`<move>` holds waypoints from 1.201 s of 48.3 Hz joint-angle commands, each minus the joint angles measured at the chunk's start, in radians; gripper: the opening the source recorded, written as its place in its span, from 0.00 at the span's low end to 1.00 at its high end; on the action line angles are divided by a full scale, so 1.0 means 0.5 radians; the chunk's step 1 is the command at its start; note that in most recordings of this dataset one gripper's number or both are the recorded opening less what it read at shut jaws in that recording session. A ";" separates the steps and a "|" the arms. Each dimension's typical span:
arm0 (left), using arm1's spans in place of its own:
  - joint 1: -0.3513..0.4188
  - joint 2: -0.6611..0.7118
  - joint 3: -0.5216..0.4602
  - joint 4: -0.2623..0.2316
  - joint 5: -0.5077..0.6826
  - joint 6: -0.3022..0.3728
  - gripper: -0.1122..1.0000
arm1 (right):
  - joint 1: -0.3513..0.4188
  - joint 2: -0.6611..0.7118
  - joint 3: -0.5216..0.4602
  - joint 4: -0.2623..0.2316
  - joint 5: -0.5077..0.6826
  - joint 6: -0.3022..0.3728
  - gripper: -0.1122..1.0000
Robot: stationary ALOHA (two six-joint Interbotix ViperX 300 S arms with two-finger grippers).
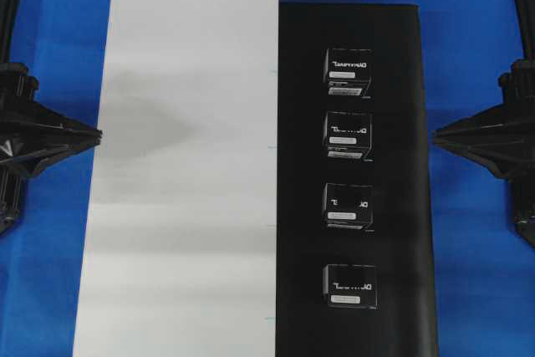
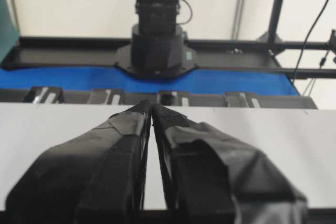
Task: Place the box from the black base onto the white base.
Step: 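Raise the right gripper from rest toward the black base, then move the open right gripper over the top black DYNAMIXEL box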
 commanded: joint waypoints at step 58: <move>0.089 -0.227 -0.319 0.031 0.681 -0.028 0.05 | -1.037 0.699 -0.920 0.218 1.835 -0.479 0.15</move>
